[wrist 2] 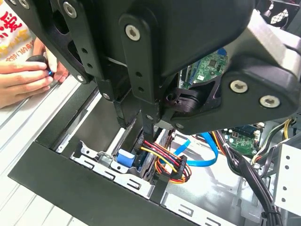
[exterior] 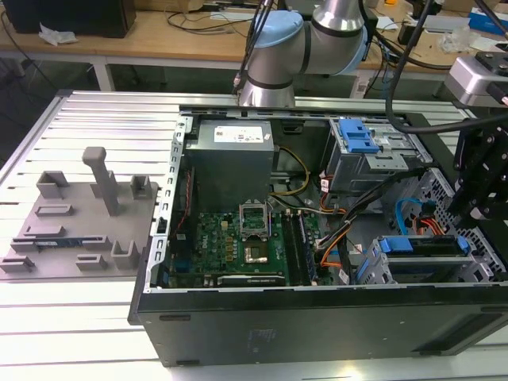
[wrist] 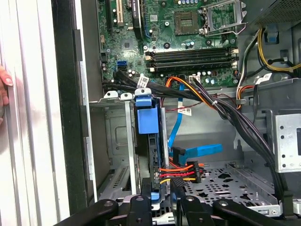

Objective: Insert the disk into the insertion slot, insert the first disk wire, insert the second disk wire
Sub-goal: 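Insert the second disk wire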

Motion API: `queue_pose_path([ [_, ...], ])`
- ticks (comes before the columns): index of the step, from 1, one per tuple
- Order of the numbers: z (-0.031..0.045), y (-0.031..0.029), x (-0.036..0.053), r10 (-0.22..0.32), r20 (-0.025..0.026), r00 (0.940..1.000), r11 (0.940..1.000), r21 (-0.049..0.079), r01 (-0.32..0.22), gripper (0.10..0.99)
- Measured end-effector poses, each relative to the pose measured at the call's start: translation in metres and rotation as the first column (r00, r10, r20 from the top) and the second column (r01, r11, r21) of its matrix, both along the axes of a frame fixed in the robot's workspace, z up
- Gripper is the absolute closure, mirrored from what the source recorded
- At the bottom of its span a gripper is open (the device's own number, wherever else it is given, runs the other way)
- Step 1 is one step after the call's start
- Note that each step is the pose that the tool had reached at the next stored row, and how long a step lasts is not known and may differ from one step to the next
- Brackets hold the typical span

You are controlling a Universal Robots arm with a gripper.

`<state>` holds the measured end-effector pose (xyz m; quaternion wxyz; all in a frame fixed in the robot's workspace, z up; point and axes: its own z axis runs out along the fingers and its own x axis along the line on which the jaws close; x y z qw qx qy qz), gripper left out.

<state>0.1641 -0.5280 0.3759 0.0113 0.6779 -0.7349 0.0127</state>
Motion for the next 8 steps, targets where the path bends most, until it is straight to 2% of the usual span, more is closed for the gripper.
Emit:
queue_pose_path([
  [5, 0.0015, 0.0018, -0.0006, 0.0, 0.0, 1.0, 1.0, 0.0, 0.0, 0.784],
  [8, 0.0055, 0.0042, -0.0017, 0.0, 0.0, 1.0, 1.0, -0.002, 0.0, 0.784],
])
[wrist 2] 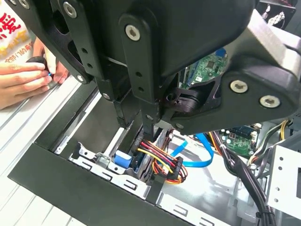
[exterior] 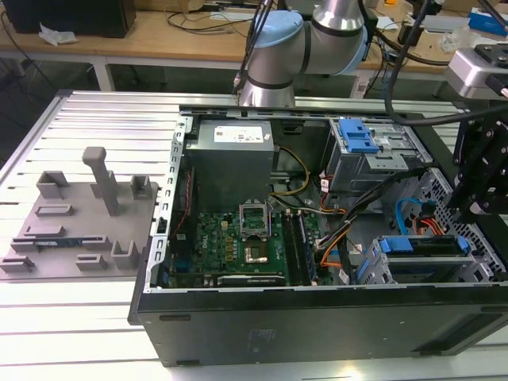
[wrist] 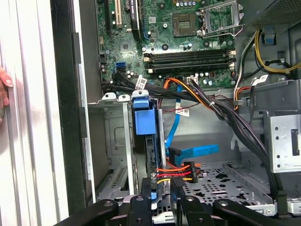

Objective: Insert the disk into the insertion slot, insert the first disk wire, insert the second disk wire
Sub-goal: 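Insert the second disk wire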

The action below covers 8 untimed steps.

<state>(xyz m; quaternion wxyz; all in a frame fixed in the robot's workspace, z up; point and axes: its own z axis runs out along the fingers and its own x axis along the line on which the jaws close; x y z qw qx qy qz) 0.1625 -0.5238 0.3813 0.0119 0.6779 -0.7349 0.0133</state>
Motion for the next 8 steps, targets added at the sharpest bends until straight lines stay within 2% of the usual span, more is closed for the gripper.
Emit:
queue_pose_path([
  [4, 0.0036, 0.0035, -0.0019, 0.0, 0.0, 1.0, 1.0, -0.009, 0.0, 0.784],
  [7, 0.0039, 0.0048, -0.0102, 0.0, 0.0, 1.0, 0.9998, -0.018, 0.0, 0.784],
  [8, 0.0043, 0.0101, -0.0159, 0.0, 0.0, 1.0, 0.9998, -0.022, 0.0, 0.784],
])
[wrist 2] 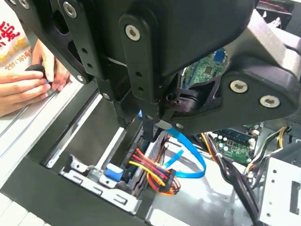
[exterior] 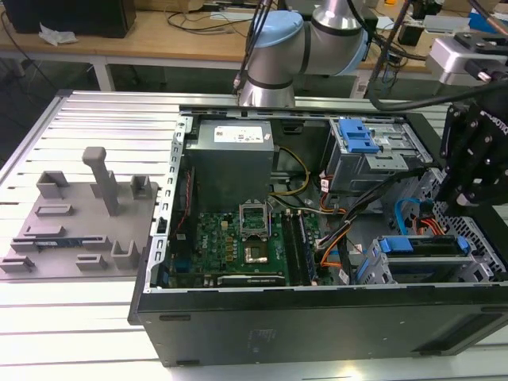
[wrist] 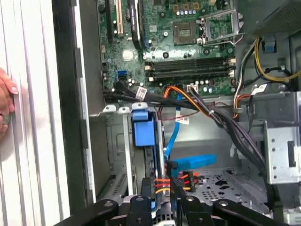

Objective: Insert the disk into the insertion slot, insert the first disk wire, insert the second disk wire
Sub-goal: 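Insert the second disk wire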

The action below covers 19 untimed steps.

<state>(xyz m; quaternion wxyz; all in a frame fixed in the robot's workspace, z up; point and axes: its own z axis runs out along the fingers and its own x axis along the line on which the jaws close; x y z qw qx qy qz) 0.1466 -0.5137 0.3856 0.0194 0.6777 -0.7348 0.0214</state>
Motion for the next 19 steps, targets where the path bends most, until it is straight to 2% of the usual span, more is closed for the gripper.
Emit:
queue_pose_path([
  [2, 0.0014, 0.0097, -0.0033, 0.0, 0.0001, 1.0, 1.0, -0.005, 0.0, 0.784],
  [8, 0.0034, 0.0097, 0.0044, 0.001, -0.0014, 1.0, 1.0, -0.007, -0.001, 0.784],
  [11, 0.0039, 0.0087, 0.0156, 0.001, -0.0037, 1.0, 1.0, -0.007, -0.001, 0.784],
  [12, 0.0039, 0.0085, 0.0165, 0.001, -0.004, 1.0, 1.0, -0.007, -0.001, 0.784],
  [13, 0.0039, 0.0085, 0.0157, 0.0, -0.0039, 1.0, 1.0, -0.007, 0.0, 0.784],
  [17, 0.003, 0.0085, -0.0011, -0.009, -0.004, 0.9999, 0.9999, -0.007, 0.009, 0.784],
  [19, -0.0018, 0.0091, -0.0063, -0.016, -0.0037, 0.9999, 0.9996, -0.021, 0.016, 0.784],
])
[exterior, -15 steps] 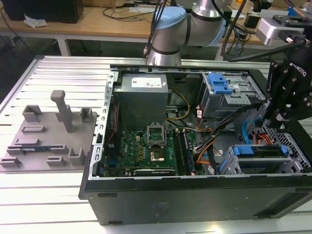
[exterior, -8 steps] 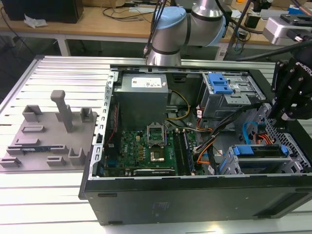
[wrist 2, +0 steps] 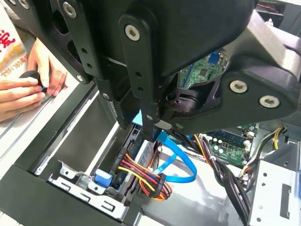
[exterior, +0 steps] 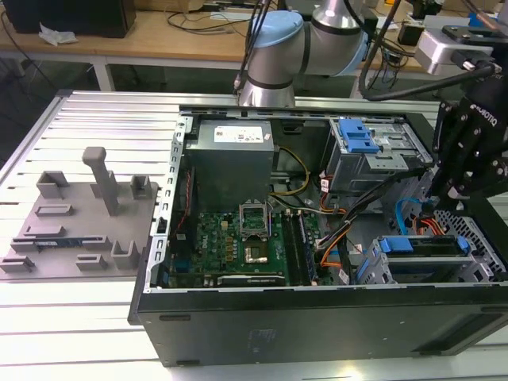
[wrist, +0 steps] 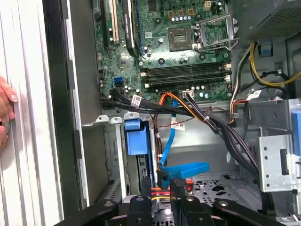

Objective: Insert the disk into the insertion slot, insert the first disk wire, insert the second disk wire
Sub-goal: 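Insert the second disk wire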

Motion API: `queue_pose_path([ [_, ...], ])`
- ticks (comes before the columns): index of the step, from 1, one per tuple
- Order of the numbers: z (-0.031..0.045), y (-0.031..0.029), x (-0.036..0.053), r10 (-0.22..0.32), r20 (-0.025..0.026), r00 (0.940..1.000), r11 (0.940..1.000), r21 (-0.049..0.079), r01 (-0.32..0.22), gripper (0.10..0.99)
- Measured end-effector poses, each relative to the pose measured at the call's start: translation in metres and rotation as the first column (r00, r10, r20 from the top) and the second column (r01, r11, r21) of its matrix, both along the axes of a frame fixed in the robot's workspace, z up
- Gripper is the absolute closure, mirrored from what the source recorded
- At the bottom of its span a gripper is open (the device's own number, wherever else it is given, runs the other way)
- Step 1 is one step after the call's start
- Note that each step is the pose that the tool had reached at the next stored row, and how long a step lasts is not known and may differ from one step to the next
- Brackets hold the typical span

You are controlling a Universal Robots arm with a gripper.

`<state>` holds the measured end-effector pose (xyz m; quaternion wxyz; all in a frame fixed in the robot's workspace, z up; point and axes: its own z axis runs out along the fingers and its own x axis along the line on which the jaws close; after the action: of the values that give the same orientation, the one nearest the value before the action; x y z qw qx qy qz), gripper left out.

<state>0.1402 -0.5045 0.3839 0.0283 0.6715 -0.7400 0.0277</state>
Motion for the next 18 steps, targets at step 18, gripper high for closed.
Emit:
queue_pose_path([
  [18, -0.0064, 0.0342, 0.0, -0.001, -0.0249, 0.9997, 0.981, -0.194, -0.004, 0.784],
])
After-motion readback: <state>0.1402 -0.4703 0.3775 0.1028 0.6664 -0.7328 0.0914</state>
